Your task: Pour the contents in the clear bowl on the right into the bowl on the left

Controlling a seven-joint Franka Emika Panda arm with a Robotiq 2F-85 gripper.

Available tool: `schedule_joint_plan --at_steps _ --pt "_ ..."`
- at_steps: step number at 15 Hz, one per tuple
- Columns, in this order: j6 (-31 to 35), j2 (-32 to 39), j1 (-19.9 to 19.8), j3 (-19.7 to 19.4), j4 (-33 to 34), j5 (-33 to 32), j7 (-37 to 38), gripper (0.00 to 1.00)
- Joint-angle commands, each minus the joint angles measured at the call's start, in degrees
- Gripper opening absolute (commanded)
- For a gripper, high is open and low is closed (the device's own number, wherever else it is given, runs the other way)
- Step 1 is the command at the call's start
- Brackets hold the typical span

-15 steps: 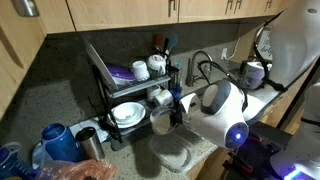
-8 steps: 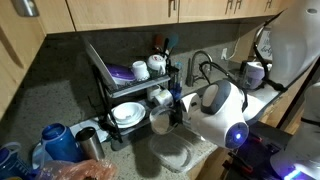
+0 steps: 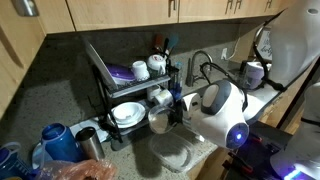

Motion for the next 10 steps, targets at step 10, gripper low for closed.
schedule_joint_plan --at_steps 10 --pt "-1.5 -2.0 0.4 -0.2 -1.3 -3.1 6.1 0.03"
